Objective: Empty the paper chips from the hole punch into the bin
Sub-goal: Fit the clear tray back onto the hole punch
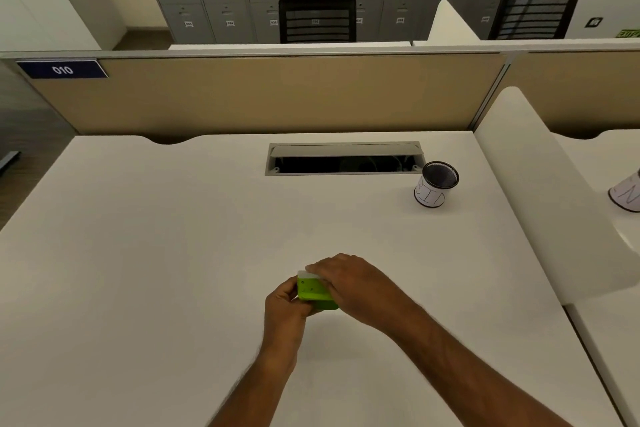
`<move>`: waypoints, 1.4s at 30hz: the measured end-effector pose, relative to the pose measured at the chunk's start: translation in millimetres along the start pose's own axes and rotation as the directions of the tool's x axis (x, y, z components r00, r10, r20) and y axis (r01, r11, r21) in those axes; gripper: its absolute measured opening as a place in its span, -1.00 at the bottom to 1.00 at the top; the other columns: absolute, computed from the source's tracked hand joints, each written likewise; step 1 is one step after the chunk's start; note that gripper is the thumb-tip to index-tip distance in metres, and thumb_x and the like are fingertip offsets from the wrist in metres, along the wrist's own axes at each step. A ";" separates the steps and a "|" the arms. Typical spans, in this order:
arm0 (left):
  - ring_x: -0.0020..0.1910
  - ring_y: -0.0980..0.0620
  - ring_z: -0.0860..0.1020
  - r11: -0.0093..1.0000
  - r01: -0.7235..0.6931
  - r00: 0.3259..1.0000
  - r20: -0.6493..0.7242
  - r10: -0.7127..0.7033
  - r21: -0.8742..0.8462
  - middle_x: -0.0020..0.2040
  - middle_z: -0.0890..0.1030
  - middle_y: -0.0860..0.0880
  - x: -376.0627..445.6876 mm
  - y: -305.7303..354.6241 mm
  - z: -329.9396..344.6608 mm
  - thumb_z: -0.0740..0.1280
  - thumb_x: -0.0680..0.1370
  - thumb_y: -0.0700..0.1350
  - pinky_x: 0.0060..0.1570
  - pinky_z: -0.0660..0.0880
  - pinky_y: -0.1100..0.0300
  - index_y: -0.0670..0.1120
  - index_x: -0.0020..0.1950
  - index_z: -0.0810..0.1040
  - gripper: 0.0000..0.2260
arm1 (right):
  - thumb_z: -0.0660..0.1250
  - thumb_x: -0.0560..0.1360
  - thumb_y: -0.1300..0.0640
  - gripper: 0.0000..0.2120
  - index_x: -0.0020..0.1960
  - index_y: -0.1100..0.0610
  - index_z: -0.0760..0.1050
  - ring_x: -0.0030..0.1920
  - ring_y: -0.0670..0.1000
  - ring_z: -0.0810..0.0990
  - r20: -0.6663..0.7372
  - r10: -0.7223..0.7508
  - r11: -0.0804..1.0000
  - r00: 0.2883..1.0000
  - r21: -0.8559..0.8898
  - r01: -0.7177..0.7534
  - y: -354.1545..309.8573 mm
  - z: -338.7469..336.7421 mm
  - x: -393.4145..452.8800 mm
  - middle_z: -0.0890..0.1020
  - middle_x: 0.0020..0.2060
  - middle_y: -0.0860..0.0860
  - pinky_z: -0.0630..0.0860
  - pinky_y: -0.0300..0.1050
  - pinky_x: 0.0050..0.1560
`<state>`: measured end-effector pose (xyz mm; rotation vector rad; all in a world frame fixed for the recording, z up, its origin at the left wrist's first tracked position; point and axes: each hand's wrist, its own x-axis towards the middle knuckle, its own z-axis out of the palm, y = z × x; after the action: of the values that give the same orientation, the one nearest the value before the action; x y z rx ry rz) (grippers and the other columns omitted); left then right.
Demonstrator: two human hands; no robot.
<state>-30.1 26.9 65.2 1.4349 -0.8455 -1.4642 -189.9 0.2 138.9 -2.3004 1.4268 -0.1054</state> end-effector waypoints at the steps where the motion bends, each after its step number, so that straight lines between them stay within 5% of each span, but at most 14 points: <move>1: -0.05 -0.06 0.79 1.000 0.000 1.000 -0.004 0.000 0.001 -0.03 0.83 -0.06 -0.5 -0.1 0.2 0.41 0.50 -0.51 -0.17 0.71 0.24 0.02 0.07 0.81 -0.55 | 0.16 0.71 0.10 -0.60 0.53 0.00 0.39 0.33 0.06 0.53 0.003 -0.009 1.000 1.000 -0.019 0.009 -0.6 0.9 -0.5 0.58 0.40 -0.01 0.41 -0.03 0.35; 8: -0.02 -0.06 0.79 1.000 -0.012 0.999 0.030 0.012 -0.003 0.04 0.82 -0.08 -3.7 1.8 -0.4 0.35 0.48 -0.52 -0.10 0.72 0.20 -0.01 0.11 0.79 -0.52 | 0.13 0.71 -0.07 -0.59 0.50 0.03 0.40 0.30 0.05 0.52 -0.023 -0.027 0.999 0.999 0.029 0.028 -3.2 5.3 -10.7 0.56 0.39 -0.03 0.42 0.00 0.31; 12: 0.01 -0.09 0.79 1.000 -0.008 0.999 0.039 0.007 0.004 0.05 0.81 -0.10 -4.0 0.5 -1.7 0.36 0.49 -0.48 -0.06 0.72 0.15 -0.02 0.13 0.78 -0.57 | 0.17 0.68 -0.10 -0.51 0.57 0.03 0.32 0.44 0.03 0.44 -0.006 -0.066 0.998 0.998 0.018 0.066 1.3 11.4 -18.7 0.46 0.51 -0.04 0.35 0.00 0.45; 17: -0.01 -0.05 0.79 1.000 0.007 1.000 0.001 -0.007 0.015 0.02 0.82 -0.04 -2.3 -0.4 -0.4 0.43 0.53 -0.43 -0.09 0.73 0.18 0.01 0.10 0.78 -0.63 | 0.15 0.73 0.15 -0.46 0.68 0.06 0.11 0.65 0.01 0.20 0.030 -0.078 0.997 0.996 -0.021 0.079 13.1 34.2 -13.9 0.19 0.67 0.00 0.10 0.00 0.67; 22: 0.02 -0.09 0.78 0.999 0.037 0.999 -0.012 -0.036 0.040 0.01 0.81 -0.04 -0.1 -4.0 0.7 0.43 0.58 -0.39 -0.07 0.74 0.16 -0.01 0.12 0.75 -0.69 | 0.13 0.67 0.40 -0.31 0.70 0.09 -0.04 0.69 0.09 0.07 0.043 -0.099 0.989 0.994 -0.104 0.103 21.3 53.2 -15.8 0.04 0.70 0.04 0.02 -0.01 0.66; 26: 0.06 -0.14 0.77 0.996 0.069 0.998 0.005 -0.069 0.053 0.05 0.79 -0.12 -0.1 -4.1 0.1 0.44 0.61 -0.32 0.02 0.75 0.07 -0.06 0.17 0.72 -0.78 | 0.31 0.60 0.41 -0.30 0.66 0.16 0.15 0.58 0.26 0.34 -0.039 -0.088 0.994 0.995 -0.067 0.085 19.3 57.8 -19.2 0.28 0.62 0.17 0.40 0.14 0.48; 30: 0.12 -0.15 0.77 0.991 0.106 0.989 0.092 -0.114 0.082 0.15 0.77 -0.16 3.2 -1.8 0.0 0.42 0.63 -0.27 0.17 0.72 -0.12 -0.13 0.28 0.68 -0.78 | 0.17 0.72 0.25 -0.40 0.69 0.05 0.05 0.63 0.18 0.27 0.018 -0.013 0.998 1.000 -0.059 0.015 24.3 58.2 -22.2 0.22 0.66 0.08 0.28 0.05 0.57; 37: 0.21 0.33 0.65 0.951 -0.048 0.965 0.261 -0.035 0.304 0.38 0.54 0.26 3.1 7.0 -9.0 0.52 0.60 -0.05 -0.05 0.61 0.47 0.25 0.45 0.47 -0.52 | 0.18 0.70 0.20 -0.49 0.62 -0.03 0.25 0.40 0.05 0.56 0.028 0.116 0.993 0.993 -0.005 -0.116 39.8 50.2 -21.3 0.47 0.53 -0.02 0.47 -0.06 0.41; 42: 0.22 0.18 0.63 0.881 -0.129 0.930 0.364 -0.052 0.455 0.38 0.49 0.30 8.2 9.0 -18.1 0.63 0.46 0.09 -0.03 0.58 0.45 0.32 0.41 0.46 -0.41 | 0.12 0.72 0.07 -0.70 0.41 -0.12 0.43 0.08 0.04 0.66 0.017 0.206 0.971 0.978 0.120 -0.206 40.2 35.8 -24.4 0.68 0.18 -0.07 0.59 -0.01 0.09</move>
<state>-10.5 18.1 68.6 1.4914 -1.5478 -1.5894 -224.8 17.5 94.4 -2.0415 1.6016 -0.1209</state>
